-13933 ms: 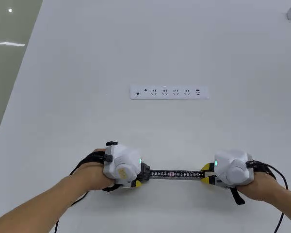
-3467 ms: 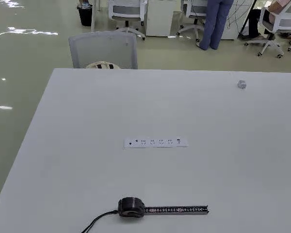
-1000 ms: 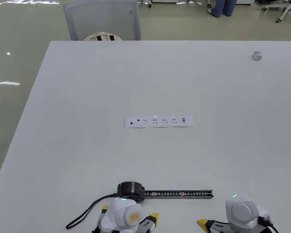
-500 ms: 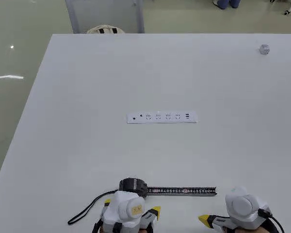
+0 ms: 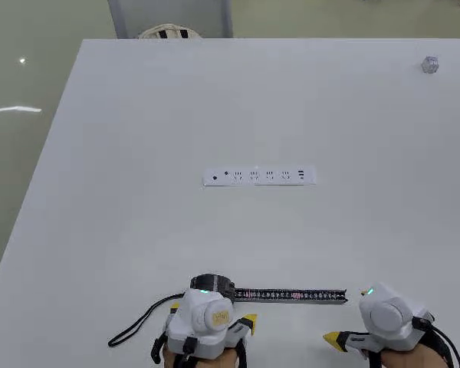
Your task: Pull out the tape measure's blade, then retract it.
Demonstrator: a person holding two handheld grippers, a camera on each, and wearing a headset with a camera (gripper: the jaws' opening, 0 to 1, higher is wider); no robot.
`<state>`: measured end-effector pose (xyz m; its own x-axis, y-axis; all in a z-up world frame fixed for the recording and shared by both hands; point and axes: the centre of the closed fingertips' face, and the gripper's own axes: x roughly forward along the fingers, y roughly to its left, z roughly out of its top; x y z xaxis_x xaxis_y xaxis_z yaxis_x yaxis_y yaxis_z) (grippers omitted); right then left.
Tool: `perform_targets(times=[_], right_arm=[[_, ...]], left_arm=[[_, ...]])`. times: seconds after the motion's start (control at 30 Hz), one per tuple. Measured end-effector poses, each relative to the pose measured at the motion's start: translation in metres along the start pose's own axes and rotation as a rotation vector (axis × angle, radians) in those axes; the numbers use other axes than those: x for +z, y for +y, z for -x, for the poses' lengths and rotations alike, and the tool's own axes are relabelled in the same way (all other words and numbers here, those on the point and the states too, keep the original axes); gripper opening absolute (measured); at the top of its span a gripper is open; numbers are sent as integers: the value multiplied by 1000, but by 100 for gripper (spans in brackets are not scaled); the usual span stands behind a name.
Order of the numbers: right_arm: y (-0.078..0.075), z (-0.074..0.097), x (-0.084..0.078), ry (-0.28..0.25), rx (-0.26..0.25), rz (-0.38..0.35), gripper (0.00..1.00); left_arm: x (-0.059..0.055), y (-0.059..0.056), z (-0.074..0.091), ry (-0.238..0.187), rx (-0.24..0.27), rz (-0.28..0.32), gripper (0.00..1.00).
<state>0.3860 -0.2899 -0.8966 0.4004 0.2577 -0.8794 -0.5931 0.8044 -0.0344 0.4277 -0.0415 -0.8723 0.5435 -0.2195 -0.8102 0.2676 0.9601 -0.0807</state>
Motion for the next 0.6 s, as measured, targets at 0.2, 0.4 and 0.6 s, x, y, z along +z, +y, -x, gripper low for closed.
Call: perform_targets(times=[0.2,0.4,0.6], right_arm=[[-3,-1,0,4,5,13,72],[-8,-10,4,20,56,134,71],[-10,-15,9,23,87,206,68]], left_arm=[[1,1,-2,1,2,3,88],[6,7,-11,5,16,43,87],[9,9,-16,7,28,59,86]])
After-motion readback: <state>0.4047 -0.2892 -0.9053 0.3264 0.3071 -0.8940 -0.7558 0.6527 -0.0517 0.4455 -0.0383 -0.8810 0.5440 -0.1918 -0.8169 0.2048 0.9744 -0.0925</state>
